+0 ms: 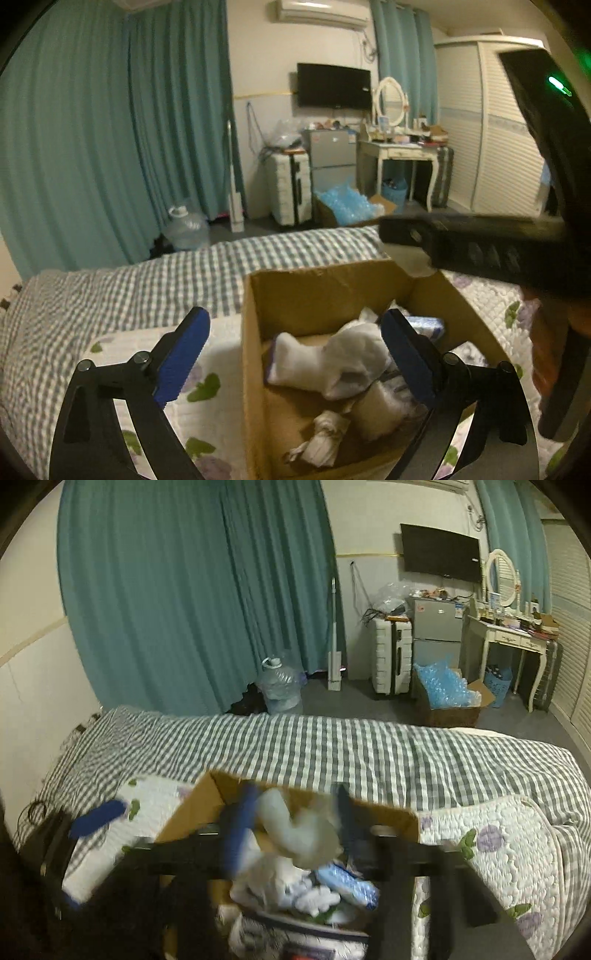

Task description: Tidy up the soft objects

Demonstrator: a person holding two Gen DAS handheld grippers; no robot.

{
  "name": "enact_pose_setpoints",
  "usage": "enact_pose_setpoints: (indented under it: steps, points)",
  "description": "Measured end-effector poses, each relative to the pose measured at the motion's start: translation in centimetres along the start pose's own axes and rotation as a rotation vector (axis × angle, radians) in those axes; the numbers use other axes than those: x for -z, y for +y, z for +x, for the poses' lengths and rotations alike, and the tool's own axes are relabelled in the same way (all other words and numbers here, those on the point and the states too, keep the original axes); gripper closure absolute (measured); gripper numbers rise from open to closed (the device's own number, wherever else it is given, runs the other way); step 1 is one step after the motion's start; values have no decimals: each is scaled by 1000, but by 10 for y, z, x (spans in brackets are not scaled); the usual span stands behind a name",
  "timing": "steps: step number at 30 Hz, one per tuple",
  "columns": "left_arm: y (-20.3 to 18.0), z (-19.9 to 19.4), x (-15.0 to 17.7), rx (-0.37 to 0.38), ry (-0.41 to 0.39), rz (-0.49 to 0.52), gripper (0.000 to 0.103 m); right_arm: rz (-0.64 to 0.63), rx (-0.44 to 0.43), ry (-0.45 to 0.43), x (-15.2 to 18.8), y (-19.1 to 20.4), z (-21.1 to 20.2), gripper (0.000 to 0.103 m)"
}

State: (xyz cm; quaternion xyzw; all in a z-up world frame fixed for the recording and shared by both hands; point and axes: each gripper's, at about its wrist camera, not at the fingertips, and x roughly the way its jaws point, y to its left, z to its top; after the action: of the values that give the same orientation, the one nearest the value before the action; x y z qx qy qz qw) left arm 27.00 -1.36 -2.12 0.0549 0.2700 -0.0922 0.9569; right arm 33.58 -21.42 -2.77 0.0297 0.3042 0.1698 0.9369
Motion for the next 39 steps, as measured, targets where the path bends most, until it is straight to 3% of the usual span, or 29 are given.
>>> enact_pose_setpoints:
  steps: [1, 7, 11, 14, 16, 20, 25, 28, 34, 36, 39]
  points:
    - [1, -3, 2, -9, -5, 1, 8, 16, 16, -8, -4, 1, -1, 18]
    - [-2, -28, 1, -22, -29, 35, 8, 1, 48, -62, -17, 17, -42, 18]
    - [-1, -59, -8, -18, -47, 35, 8, -31, 121, -114, -21, 28, -96, 18]
    - [1, -92, -19, -21, -77, 20, 8, -6, 127, -143, -26, 36, -141, 18]
    - [3, -123, -27, -40, -122, 7, 7, 4, 101, -162, -27, 41, -175, 18]
    - [8, -177, -40, -72, -209, -22, 0, -38, 135, -232, -27, 67, -245, 18]
    - [10, -254, -49, -91, -343, -61, 0, -75, 175, -311, -15, 91, -321, 0]
    - [11, -282, -48, -83, -377, -80, 0, -91, 181, -357, -4, 99, -349, 0]
    - [8, -306, -31, -115, -445, -49, 0, -79, 122, -364, 35, 99, -356, 0]
    - [10, -301, -21, -144, -465, -54, 0, -85, 129, -379, 50, 97, -350, 0]
    - [13, -284, -7, -131, -457, -65, 0, -82, 103, -437, 77, 92, -328, 0]
